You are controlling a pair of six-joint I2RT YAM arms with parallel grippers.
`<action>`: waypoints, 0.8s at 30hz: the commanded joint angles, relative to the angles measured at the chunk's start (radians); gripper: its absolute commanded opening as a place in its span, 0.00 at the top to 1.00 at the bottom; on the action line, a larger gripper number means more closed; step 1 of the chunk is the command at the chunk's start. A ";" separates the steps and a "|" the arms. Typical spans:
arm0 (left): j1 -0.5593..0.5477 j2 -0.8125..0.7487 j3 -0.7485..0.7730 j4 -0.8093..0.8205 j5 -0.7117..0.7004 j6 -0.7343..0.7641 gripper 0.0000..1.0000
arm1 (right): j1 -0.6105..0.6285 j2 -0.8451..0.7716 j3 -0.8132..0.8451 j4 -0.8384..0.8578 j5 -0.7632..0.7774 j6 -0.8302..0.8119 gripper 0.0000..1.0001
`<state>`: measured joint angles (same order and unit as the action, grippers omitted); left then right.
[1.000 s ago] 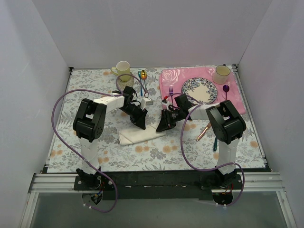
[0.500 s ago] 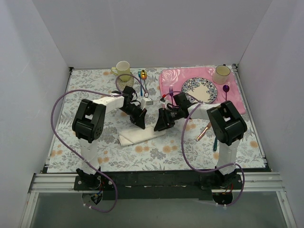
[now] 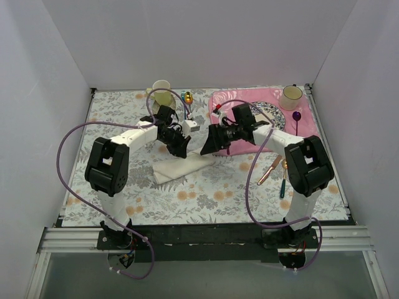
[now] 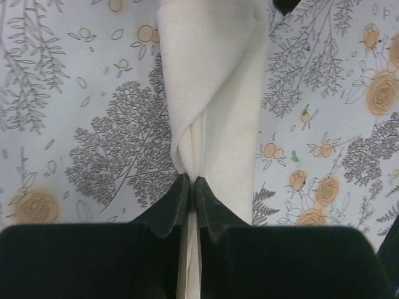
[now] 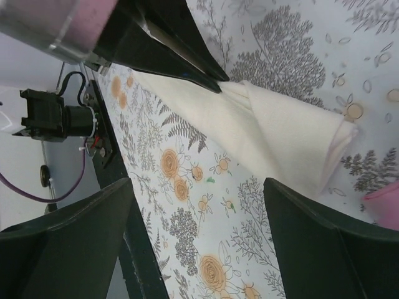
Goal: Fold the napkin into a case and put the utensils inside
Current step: Turn over the smaller rectangle-folded napkin at the center of the board.
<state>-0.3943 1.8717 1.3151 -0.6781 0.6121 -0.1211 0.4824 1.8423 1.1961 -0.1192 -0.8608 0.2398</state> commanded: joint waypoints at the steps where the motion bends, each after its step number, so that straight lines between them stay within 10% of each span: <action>1: -0.006 -0.123 -0.002 0.070 -0.109 0.023 1.00 | -0.042 -0.046 0.082 -0.007 -0.018 -0.005 0.06; 24: -0.262 -0.424 -0.436 0.466 -0.555 0.011 1.00 | -0.120 0.052 0.206 -0.022 0.072 -0.106 0.04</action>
<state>-0.6102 1.5349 0.9302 -0.2951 0.1452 -0.0963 0.3603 1.8725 1.3327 -0.1623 -0.7864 0.1551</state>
